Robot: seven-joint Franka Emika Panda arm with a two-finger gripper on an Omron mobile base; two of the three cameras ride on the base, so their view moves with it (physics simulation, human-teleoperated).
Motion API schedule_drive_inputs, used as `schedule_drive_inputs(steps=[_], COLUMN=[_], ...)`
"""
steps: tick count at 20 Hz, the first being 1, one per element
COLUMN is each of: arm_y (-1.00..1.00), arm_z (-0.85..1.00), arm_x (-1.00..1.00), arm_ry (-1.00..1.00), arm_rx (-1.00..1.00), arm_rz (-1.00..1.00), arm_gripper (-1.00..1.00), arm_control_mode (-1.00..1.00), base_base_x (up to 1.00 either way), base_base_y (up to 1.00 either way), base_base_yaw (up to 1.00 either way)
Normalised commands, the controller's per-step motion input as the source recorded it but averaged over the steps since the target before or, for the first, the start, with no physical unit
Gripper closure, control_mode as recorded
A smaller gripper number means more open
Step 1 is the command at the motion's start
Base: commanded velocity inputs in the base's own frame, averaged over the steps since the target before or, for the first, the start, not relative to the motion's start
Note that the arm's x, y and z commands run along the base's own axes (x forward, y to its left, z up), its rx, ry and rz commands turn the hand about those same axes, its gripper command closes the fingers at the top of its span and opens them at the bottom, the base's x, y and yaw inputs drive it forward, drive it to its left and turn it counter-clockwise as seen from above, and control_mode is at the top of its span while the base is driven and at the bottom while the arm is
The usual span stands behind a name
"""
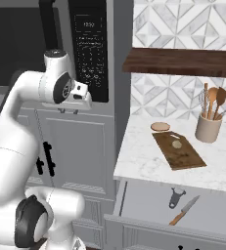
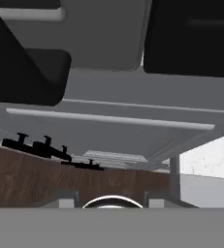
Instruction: Place the appropriate cutting tool for cutting the garlic skin on the cutting board.
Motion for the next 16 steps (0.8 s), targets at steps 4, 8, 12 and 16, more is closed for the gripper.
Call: schedule_drive_inputs(steps=[4, 8, 12, 16], arm_y=[-0.37, -1.00, -1.00, -1.00], arm_z=[0.00, -0.36, -0.28, -0.38], arm_x=[-0.55, -0.93, -0.51, -0.32], arm_ry=[-0.09, -0.23, 0.00, 0.09], arm_rx=[0.05, 0.10, 0.04, 0.03], arm_rz=[-0.05, -0.26, -0.23, -0.13], arm_gripper=[-1.00, -1.00, -1.00, -1.00], arm_control_mode=[-1.00, -1.00, -1.00, -1.00], base_base_x=[0.00, 0.00, 0.00, 0.00], base_base_y=[0.00, 0.00, 0.00, 0.00], base_base_yaw=[0.00, 0.00, 0.00, 0.00])
